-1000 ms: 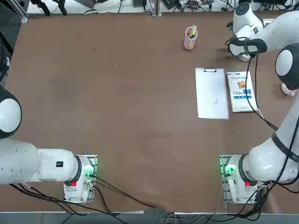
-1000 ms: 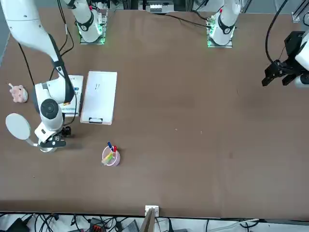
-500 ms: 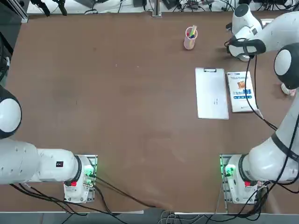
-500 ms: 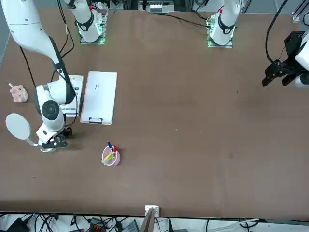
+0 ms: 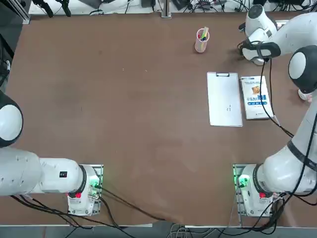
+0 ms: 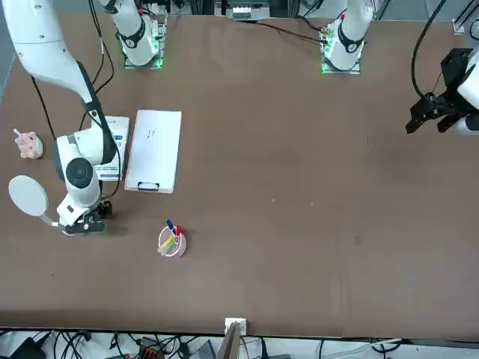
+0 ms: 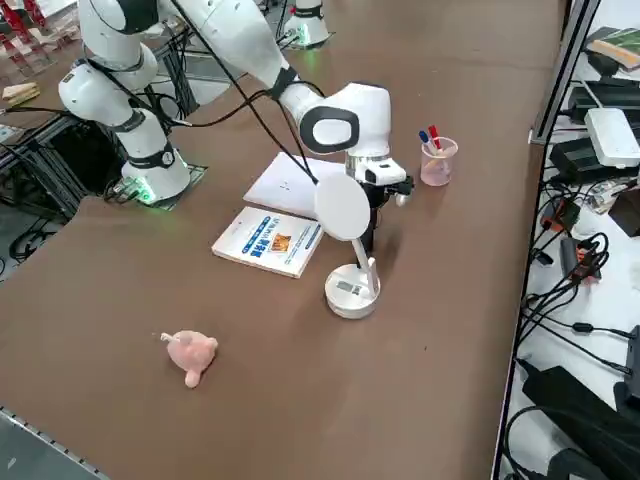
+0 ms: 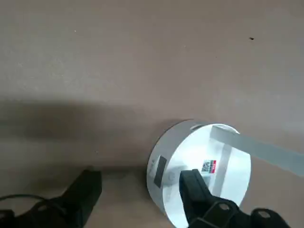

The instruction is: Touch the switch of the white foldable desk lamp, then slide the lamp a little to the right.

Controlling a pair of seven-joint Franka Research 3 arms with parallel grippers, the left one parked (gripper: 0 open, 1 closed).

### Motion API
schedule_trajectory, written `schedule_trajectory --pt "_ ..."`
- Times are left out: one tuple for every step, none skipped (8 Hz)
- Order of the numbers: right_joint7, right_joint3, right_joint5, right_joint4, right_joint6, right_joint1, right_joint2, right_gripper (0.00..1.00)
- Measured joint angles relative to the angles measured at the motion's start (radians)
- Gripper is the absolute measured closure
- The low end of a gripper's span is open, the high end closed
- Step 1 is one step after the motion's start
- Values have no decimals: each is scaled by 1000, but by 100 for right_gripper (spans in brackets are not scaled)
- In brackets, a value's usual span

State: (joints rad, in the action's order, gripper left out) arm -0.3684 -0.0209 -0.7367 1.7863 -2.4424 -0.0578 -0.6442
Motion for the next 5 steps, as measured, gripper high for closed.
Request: schedule_trajectory --pt "0 0 0 -4 -11 -5 -12 0" --pt "0 0 0 -8 -15 -8 -21 0" --pt "0 0 0 -11 -15 -9 -22 0" --pt "0 0 0 -12 -15 -10 -22 0" --pt "0 0 0 -12 -15 -10 -22 0"
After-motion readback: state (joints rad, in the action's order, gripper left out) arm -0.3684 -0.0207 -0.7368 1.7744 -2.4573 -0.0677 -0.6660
